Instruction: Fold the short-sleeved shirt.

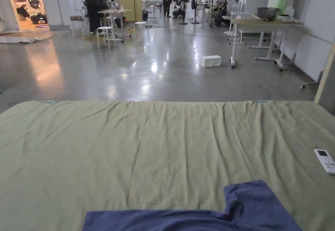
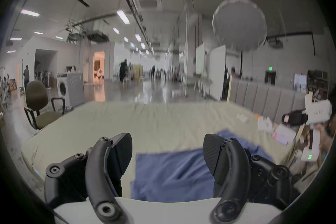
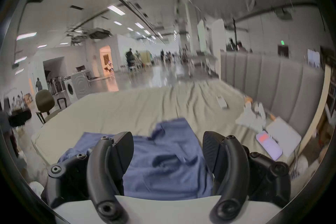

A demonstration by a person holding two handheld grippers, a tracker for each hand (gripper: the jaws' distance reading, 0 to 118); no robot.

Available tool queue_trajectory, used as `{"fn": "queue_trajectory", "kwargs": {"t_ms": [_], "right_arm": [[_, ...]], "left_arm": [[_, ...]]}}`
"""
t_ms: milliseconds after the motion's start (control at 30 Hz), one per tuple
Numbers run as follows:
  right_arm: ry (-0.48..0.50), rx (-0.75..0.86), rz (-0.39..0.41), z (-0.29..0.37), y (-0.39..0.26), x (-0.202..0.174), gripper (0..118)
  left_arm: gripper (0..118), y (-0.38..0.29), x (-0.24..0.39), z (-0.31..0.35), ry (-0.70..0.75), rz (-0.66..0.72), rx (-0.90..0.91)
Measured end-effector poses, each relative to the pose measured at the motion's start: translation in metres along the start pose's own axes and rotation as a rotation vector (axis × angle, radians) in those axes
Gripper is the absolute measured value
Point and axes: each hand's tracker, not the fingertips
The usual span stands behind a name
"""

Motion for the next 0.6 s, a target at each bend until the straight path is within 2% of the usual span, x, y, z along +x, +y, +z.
{"fn": "queue_trajectory", "kwargs": {"t_ms": [100,200,233,300,333,367,433,600], "right_arm": [[0.044,0.046,0.078,0.009,0.021,-0.036,81],[0.092,0.095,0.14,0.02,0.024,-0.06,78],[0.092,0.113,0.163,0.021,0.024,-0.066,71],[0.106,0.166,0.222,0.027,0.025,-0.077,37],[0.107,0.136,0.199,0.028,0.022,-0.082,21],[0.105,0.147,0.222,0.027,0.021,-0.085,11],[0.114,0.151,0.232,0.029,0.019,-0.091,0],[0.122,0.194,0.176,0.035,0.012,-0.092,0]], "left_arm": [[81,0.021,0.026,0.011,0.007,-0.02,0.06],[77,0.036,0.048,0.024,0.044,-0.126,0.159],[69,0.035,0.051,0.029,0.054,-0.152,0.176],[24,0.035,0.057,0.035,0.038,-0.168,0.174],[3,0.037,0.059,0.036,0.023,-0.172,0.153],[2,0.037,0.061,0.037,0.003,-0.171,0.135],[0,0.034,0.06,0.037,-0.003,-0.181,0.111],[0,0.025,0.065,0.035,-0.039,-0.16,0.048]]}}
